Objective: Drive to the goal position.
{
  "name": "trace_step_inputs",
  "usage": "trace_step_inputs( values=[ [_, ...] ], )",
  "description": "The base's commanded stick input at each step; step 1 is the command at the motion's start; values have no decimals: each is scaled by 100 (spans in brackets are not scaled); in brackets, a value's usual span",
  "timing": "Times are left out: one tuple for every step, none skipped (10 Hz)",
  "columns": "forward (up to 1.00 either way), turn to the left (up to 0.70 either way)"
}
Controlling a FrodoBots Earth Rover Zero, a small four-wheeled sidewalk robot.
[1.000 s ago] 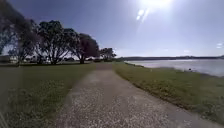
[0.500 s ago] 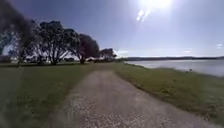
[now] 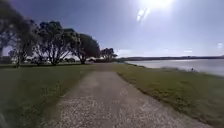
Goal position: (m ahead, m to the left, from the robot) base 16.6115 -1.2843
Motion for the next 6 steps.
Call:
trace_step_inputs(
  values=[
    [70,0],
    [70,0],
    [70,0],
    [70,5],
    [70,24],
    [70,27]
  ],
)
